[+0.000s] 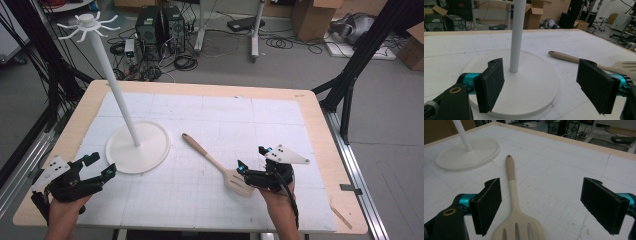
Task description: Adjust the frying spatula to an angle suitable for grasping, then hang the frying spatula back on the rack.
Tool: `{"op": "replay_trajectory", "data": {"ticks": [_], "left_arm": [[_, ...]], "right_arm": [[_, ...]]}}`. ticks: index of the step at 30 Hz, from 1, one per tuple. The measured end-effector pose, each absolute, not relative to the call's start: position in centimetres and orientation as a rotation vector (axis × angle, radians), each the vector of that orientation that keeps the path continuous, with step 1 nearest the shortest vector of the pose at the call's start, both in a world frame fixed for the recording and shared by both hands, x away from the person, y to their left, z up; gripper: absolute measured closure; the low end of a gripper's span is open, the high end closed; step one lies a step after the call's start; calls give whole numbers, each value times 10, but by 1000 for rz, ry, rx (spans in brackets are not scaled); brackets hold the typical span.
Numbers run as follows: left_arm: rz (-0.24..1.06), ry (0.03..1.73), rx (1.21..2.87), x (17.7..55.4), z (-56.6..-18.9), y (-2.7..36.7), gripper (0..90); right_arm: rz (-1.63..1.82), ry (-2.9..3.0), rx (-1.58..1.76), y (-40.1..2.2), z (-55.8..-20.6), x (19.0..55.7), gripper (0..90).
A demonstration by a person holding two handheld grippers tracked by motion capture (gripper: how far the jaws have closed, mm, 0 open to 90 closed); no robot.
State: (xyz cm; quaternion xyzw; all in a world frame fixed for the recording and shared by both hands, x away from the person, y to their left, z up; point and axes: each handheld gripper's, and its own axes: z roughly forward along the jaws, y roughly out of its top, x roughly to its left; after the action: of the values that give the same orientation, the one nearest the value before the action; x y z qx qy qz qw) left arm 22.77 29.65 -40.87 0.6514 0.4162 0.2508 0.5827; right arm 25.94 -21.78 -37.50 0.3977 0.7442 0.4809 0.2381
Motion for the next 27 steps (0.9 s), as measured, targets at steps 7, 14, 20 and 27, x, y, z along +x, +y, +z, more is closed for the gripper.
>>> {"op": "replay_trajectory", "data": {"ticks": [7, 14, 20, 27], "left_arm": [[577, 967, 1536, 228, -410, 297, 225], [580, 959, 1554, 231, -410, 293, 224], [575, 957, 1546, 232, -410, 294, 224], [560, 947, 1552, 237, -410, 290, 225]], "right_arm": [[1281, 2083, 1076, -204, -383, 265, 158], [1255, 2110, 1075, -203, -387, 266, 158], [1231, 2125, 1082, -204, -387, 267, 158], [1186, 2178, 1098, -197, -385, 280, 158]]}}
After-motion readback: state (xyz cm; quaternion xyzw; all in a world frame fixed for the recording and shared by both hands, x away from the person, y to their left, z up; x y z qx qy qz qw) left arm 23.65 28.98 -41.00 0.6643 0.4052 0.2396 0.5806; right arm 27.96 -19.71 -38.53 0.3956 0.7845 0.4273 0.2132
